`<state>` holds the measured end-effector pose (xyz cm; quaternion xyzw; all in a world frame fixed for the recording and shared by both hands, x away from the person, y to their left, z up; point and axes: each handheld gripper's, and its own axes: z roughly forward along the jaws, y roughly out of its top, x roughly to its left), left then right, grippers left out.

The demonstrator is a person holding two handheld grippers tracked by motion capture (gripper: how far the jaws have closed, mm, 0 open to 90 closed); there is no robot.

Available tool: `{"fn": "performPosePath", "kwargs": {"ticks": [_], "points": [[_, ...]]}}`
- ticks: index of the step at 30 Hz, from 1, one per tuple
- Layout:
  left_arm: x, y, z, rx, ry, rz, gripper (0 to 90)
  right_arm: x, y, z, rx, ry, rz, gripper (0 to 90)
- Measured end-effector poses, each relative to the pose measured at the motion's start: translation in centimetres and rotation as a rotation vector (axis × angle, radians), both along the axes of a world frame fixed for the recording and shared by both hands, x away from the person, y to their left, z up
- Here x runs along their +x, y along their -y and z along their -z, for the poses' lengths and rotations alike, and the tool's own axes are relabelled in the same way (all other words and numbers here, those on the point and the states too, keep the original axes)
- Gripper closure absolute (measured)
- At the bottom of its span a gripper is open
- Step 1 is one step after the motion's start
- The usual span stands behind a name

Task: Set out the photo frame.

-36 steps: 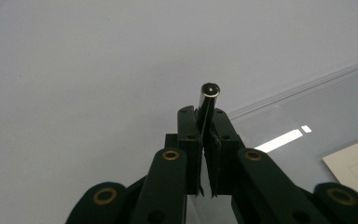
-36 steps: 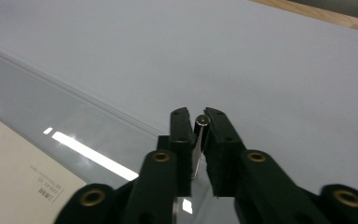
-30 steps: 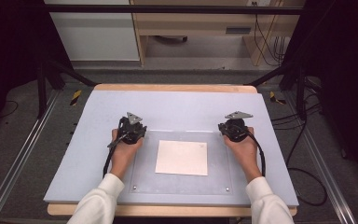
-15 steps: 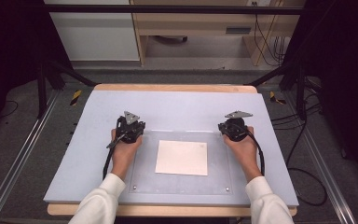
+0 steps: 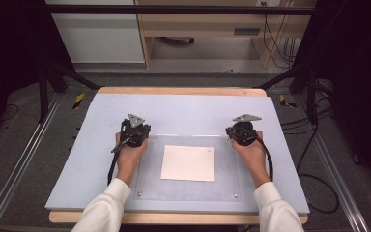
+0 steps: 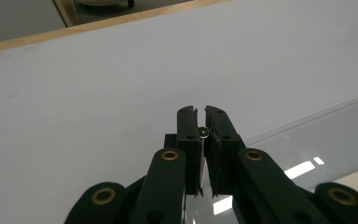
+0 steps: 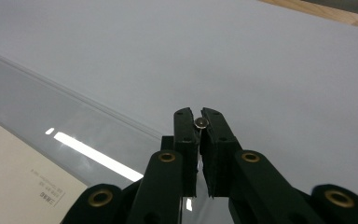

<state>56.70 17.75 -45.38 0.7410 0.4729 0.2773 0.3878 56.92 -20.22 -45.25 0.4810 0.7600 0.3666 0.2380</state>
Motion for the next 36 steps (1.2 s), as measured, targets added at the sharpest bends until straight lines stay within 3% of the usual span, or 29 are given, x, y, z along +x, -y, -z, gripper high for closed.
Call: {"fn": "performPosePath", "kwargs": {"ticks": [7, 18, 25, 30, 36], "points": [[0.4, 0.0, -0.5, 0.02, -0.045, 0.012, 84.5, 0.5, -0.1, -0.5, -0.023, -0.048, -0.002, 85.6], [2.3, -0.7, -1.6, 0.036, -0.163, 0.071, 84.8, 2.4, -0.3, -1.5, -0.037, -0.169, -0.023, 85.2], [4.0, -1.1, -2.1, 0.028, -0.247, 0.112, 84.9, 4.2, 0.1, -2.1, 0.002, -0.283, -0.048, 84.6], [4.5, -1.2, -2.3, 0.022, -0.284, 0.123, 85.0, 4.6, 0.4, -2.0, 0.029, -0.3, -0.055, 84.0], [4.7, -1.2, -2.4, 0.021, -0.293, 0.122, 85.1, 4.4, 0.5, -1.9, 0.034, -0.285, -0.067, 83.6]]}}
